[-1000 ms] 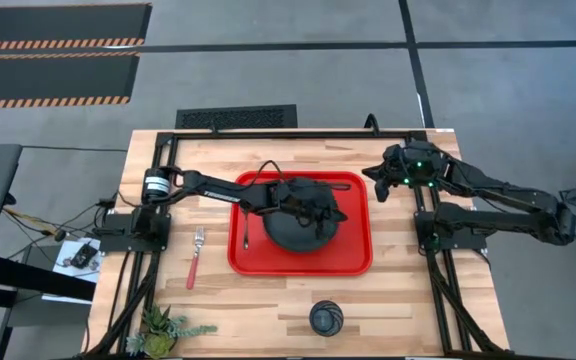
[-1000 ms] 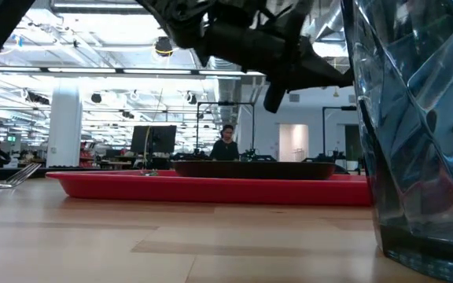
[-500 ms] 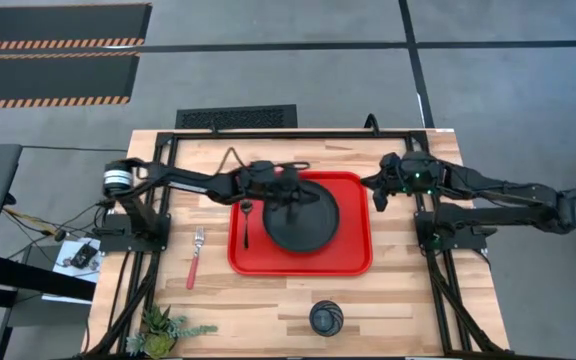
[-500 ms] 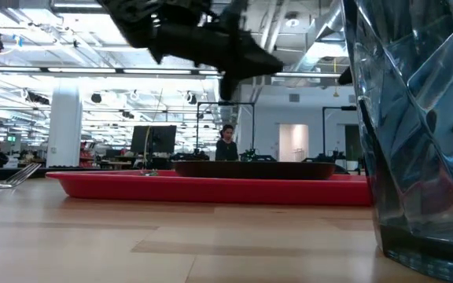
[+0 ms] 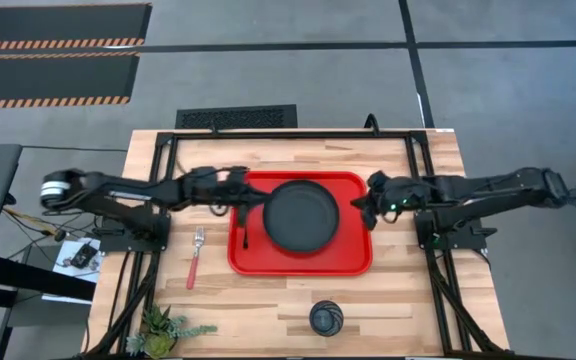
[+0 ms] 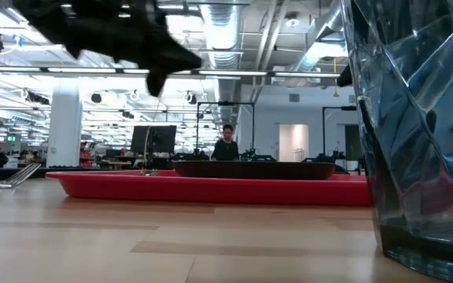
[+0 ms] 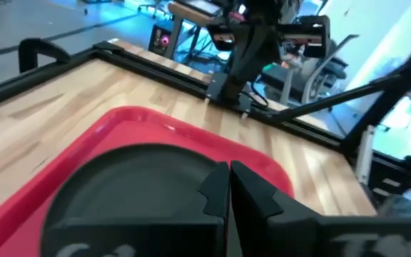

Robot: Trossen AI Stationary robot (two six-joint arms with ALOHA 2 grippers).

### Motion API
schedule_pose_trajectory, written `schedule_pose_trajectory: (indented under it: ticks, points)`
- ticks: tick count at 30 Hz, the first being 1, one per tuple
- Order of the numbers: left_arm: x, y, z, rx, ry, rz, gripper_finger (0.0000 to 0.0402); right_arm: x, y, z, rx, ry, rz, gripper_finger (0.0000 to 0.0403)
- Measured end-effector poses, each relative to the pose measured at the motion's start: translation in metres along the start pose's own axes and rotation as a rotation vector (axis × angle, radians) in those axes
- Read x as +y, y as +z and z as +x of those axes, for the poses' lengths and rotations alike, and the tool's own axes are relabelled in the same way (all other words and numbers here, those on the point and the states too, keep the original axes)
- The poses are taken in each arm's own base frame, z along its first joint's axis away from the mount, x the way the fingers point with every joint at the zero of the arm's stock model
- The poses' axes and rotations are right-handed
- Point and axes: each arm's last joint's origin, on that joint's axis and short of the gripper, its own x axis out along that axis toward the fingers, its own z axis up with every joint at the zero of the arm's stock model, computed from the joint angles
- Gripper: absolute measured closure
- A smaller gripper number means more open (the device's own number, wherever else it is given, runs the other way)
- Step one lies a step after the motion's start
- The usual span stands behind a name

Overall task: Pick and place plate/cup/fork/spoon on tray
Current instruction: Put the transparent blue cup on the orange tray

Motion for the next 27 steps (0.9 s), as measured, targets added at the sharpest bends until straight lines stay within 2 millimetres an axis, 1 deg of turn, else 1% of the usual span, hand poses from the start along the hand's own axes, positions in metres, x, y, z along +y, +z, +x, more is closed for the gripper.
schedule_pose_trajectory:
  ticks: [5, 11, 16, 19, 21, 27]
  points:
    - [0.001, -0.014, -0.034, -0.045, -0.006, -0.031, 0.0401, 0.028, -0.001, 0.011, 0.079, 0.027, 0.033, 0.0398]
    - [0.004, -0.029, -0.060, -0.080, 0.002, 0.004, 0.0401, 0.055, -0.001, 0.019, 0.177, 0.001, 0.049, 0.0397]
    - [0.004, -0.037, -0.073, -0.113, -0.018, 0.011, 0.0401, 0.075, 0.002, 0.024, 0.231, -0.024, 0.025, 0.0397]
    - [0.005, -0.039, -0.077, -0.099, -0.012, 0.015, 0.0401, 0.087, 0.006, 0.028, 0.251, -0.031, 0.008, 0.0397]
    - [0.004, -0.037, -0.079, -0.112, -0.016, 0.033, 0.0401, 0.091, 0.007, 0.030, 0.267, -0.052, -0.004, 0.0397]
    - [0.003, -0.035, -0.084, -0.138, -0.018, 0.046, 0.0401, 0.097, 0.021, 0.042, 0.271, -0.077, -0.008, 0.0397]
